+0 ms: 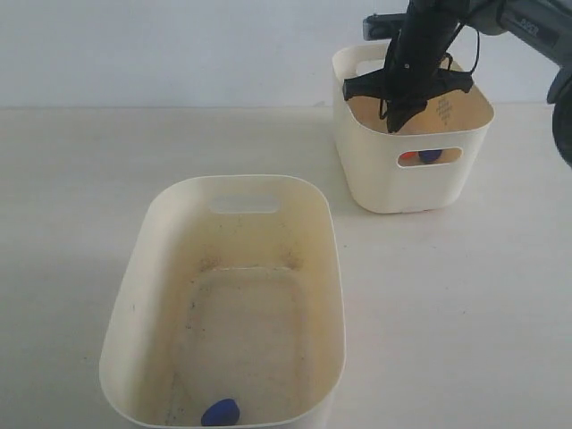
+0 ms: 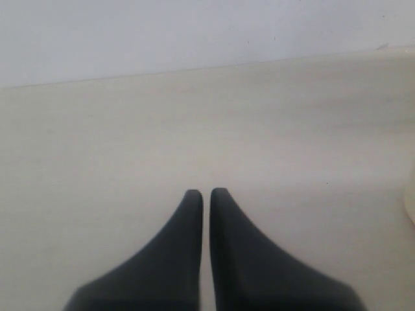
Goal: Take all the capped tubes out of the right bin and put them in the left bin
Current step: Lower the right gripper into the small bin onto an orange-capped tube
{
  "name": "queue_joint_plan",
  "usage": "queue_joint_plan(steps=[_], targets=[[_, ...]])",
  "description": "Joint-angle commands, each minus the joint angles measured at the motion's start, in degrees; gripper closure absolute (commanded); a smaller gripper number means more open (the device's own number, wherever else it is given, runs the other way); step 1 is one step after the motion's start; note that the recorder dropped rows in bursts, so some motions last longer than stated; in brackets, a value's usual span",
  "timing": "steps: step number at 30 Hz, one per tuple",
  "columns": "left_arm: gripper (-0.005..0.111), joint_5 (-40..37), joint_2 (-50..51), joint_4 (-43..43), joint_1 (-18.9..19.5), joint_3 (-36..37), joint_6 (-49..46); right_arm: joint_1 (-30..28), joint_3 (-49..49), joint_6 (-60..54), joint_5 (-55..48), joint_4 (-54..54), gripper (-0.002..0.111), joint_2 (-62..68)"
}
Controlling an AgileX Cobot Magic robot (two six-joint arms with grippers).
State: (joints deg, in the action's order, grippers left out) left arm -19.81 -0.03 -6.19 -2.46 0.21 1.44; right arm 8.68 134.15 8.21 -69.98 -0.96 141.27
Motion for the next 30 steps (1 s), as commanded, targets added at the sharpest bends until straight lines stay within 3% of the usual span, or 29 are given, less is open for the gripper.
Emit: queue_joint_plan(steps=[1,30], targets=[[0.102,0.33,0.03,0.65,-0.08,-0.21,0.54,-1.88,0.46,-0.21,0.02,-0.23,0.108,0.16],[0.102,0.33,0.03,0.65,-0.08,-0.21,0.54,-3.47,0.46,-1.30,0.02,2.21,0.108,2.32]])
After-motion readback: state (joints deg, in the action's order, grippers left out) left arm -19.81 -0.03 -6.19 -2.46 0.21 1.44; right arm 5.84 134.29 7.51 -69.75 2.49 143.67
